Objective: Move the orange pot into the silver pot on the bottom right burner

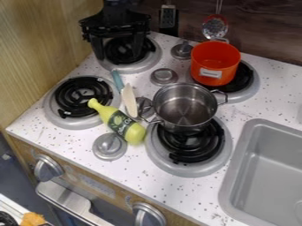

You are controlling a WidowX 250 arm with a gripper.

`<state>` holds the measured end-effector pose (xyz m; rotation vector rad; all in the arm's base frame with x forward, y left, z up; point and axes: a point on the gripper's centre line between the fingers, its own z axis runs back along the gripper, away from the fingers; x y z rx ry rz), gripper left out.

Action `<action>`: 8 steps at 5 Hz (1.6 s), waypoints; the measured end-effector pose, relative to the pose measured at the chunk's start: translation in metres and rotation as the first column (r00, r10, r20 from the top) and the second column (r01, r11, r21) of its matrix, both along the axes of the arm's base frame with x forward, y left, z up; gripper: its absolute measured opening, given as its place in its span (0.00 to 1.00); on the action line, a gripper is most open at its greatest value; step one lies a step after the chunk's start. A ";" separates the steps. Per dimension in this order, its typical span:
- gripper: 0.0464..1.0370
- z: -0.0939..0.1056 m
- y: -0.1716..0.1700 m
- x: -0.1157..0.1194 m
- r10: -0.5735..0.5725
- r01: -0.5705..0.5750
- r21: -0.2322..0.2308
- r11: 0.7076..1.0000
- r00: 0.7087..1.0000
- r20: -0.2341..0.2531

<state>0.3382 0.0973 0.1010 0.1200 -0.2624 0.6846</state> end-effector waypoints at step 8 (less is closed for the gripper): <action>0.96 -0.016 -0.106 0.084 -0.078 0.075 0.024 0.997 0.985 0.156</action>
